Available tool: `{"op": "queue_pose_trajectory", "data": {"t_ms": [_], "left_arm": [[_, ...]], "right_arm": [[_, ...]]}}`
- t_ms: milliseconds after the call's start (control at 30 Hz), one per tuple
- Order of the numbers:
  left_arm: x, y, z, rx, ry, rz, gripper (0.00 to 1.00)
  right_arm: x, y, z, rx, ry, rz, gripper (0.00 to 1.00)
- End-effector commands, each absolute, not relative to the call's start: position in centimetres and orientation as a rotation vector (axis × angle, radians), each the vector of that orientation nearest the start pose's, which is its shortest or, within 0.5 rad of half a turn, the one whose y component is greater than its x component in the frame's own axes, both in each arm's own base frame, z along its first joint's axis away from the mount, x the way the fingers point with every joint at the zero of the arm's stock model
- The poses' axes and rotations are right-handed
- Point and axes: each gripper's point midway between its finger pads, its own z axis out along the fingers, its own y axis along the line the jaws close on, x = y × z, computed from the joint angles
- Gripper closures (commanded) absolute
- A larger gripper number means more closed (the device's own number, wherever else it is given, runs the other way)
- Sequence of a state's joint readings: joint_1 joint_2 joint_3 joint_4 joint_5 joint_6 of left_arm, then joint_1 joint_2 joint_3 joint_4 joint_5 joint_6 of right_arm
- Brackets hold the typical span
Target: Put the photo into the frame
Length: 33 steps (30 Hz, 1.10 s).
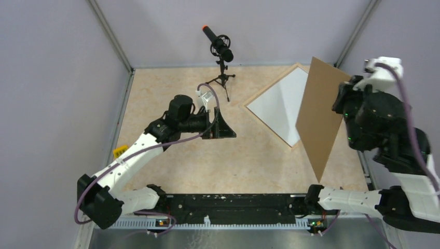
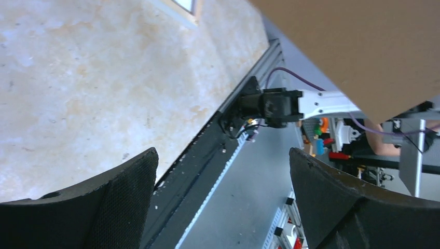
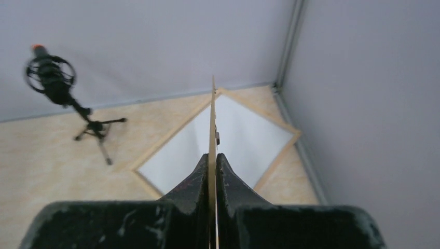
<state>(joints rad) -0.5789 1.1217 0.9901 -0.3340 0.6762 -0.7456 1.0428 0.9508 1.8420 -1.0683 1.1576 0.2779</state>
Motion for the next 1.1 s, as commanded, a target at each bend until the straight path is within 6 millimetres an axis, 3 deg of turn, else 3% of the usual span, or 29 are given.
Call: {"op": "queue_pose_trajectory", "data": {"t_ms": [0,133,267,500,600,733,1067], "left_arm": [[21.3,-29.1,24.5,0.301,2.25,-1.348,0.02],[21.9,-29.7,23.6,0.295,2.264,-1.345,0.02],[22.0,-30.0,23.0,0.308,2.27,-1.353,0.02],[21.1,-30.1,22.2,0.337,2.272,-1.406,0.02],[20.6,-30.0,22.1,0.348,2.266,-1.417,0.02],[20.0,-29.8,21.9,0.389,2.254,-1.428,0.02],[18.8,-30.0,22.6,0.487,2.21,-1.496,0.02]], "right_arm": [[22.0,3.3,52.5,0.145,1.502,-0.32,1.0],[24.3,5.1,53.6,0.09,1.436,-0.458,1.0],[30.2,6.9,50.7,-0.039,1.504,-0.533,1.0],[36.8,11.3,45.2,-0.386,1.524,-0.776,1.0],[38.6,12.0,43.1,-0.479,1.523,-0.881,1.0],[40.6,12.9,39.9,-0.602,1.548,-0.892,1.0],[44.0,14.3,32.6,-0.832,1.593,-0.996,1.0]]}}
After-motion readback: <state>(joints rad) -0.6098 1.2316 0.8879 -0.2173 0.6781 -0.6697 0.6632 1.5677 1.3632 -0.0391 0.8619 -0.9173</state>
